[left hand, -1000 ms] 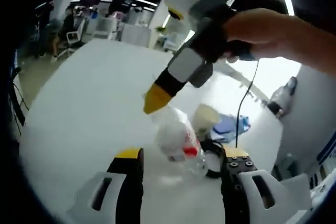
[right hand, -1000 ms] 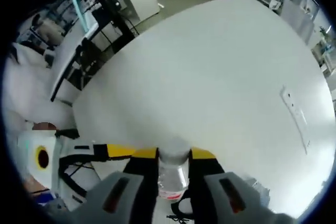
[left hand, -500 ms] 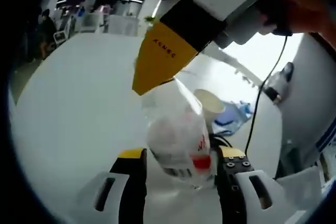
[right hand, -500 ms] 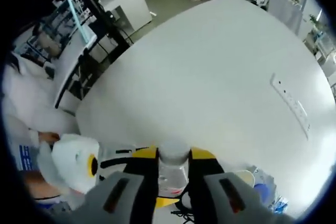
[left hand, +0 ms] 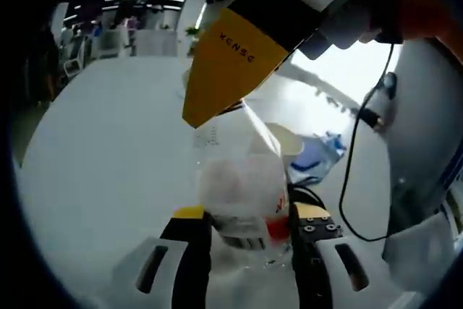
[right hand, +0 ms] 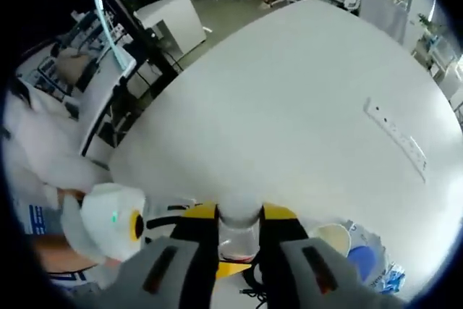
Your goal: Arrange the tabletop items into an orderly group along one side of the table until the central work area is clear of visible clutter.
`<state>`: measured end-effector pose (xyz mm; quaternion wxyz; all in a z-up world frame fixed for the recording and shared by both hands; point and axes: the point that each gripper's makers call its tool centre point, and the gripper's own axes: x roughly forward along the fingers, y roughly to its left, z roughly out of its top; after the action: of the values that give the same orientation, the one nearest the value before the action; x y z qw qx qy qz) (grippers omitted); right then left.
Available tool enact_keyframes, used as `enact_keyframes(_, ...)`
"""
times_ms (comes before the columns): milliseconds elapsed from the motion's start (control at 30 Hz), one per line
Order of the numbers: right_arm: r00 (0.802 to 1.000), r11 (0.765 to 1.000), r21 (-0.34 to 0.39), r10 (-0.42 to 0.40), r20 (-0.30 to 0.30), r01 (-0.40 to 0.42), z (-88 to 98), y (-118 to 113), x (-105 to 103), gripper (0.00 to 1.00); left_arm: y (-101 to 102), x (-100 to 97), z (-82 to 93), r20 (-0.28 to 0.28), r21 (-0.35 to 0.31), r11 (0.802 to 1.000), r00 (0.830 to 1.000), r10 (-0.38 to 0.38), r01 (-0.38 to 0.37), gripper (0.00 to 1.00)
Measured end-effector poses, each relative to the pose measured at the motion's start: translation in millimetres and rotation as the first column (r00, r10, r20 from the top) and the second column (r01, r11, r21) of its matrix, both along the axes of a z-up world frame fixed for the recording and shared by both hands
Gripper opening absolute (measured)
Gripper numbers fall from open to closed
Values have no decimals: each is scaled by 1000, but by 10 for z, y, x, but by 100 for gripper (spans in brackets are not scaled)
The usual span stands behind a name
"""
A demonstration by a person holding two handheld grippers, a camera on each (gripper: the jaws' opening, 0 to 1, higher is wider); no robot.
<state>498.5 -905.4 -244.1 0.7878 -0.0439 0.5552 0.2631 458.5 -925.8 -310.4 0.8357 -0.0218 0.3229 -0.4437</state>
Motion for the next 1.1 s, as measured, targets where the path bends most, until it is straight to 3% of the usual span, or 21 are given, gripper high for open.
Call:
enact_keyframes(233,996,998,43,-46,75,43,113,-66,21,17,-23,36,92,60,21,998,996,-61,60,37)
enact_keyframes(367,985,993,78,-100,143,89,222,-123,58,17,-46,96,182,116,43,993,987,-110,106,37)
enact_keyframes(500,960,987,104,-147,238,126,376,-169,108,17,-70,184,291,178,70,987,971,-158,147,37)
enact_keyframes(600,934,979,128,-190,303,158,488,-210,123,17,-97,245,381,231,87,980,954,-192,176,37)
enact_keyframes(867,855,953,179,-300,424,245,665,-360,106,17,-209,305,541,348,116,951,885,-309,286,37)
enact_keyframes(900,833,948,185,-316,454,258,688,-392,118,17,-237,318,555,361,111,945,874,-326,306,37)
enact_keyframes(933,826,944,189,-329,457,271,687,-410,104,17,-254,325,560,377,123,939,860,-344,322,37)
enact_keyframes(1000,777,936,197,-351,522,290,743,-474,129,18,-314,349,601,404,96,932,842,-357,350,37)
enact_keyframes(1067,755,926,209,-377,536,314,727,-493,113,18,-342,373,578,422,117,923,823,-380,367,37)
enact_keyframes(1100,739,926,208,-378,558,317,736,-505,125,18,-355,376,580,423,105,922,823,-381,373,37)
